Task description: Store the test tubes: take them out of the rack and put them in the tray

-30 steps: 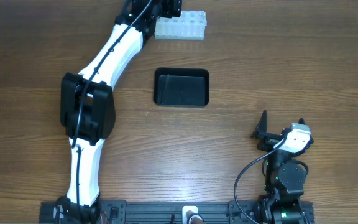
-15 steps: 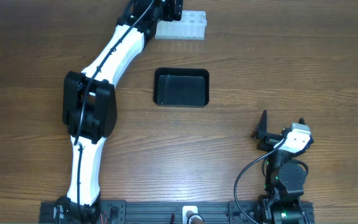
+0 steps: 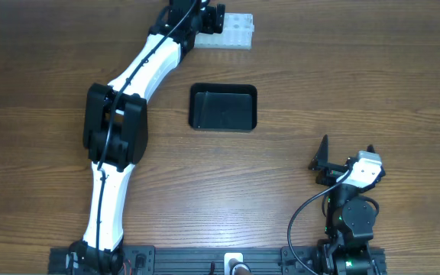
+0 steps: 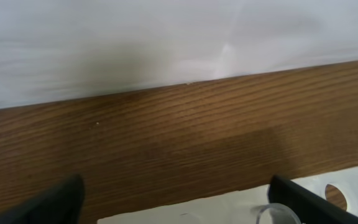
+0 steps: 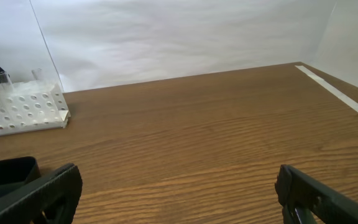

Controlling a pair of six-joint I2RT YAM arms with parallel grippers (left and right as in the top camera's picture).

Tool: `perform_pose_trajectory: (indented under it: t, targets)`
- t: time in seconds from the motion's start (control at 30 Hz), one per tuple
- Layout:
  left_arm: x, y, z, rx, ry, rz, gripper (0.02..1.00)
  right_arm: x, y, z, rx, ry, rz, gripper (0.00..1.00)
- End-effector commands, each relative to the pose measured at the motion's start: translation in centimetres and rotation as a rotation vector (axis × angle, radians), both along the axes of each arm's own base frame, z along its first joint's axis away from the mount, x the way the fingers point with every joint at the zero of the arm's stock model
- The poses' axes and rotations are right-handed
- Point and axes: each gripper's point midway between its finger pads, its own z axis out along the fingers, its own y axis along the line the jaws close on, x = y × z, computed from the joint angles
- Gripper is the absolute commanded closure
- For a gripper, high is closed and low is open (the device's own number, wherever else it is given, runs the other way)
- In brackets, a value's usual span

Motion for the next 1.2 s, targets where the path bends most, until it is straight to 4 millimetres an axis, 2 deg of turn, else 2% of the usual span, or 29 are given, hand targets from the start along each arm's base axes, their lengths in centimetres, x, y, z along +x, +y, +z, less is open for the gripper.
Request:
perform_pose_trajectory:
  t: [0.03,0.2,0.4,0.9,1.2]
  targets:
    - [-0.3,-0.7,-0.4,0.001,0.005,-0.031,0.159,0.0,0.0,-0.1,0.005,-0.001,-0.003,0.007]
    - [-0.3,-0.9,-0.3,-0.001,0.002,-0.034,0.299,0.0,0.0,-0.1,0.005,-0.002,-0.003,0.009]
    - [-0.3,-1.1,-0.3,-0.009,0.004,-0.046,0.402,0.0,0.0,-0.1,0.005,-0.001,-0.003,0.009]
    - [-0.7,-2.4,-0.2,-0.052,0.013,-0.111,0.516,0.0,0.0,-0.1,0.005,-0.002,-0.003,0.007]
    - [-0.9,-2.7,-0.2,-0.062,0.017,-0.127,0.643,0.0,0.0,-0.1,0.005,-0.002,-0.003,0.009]
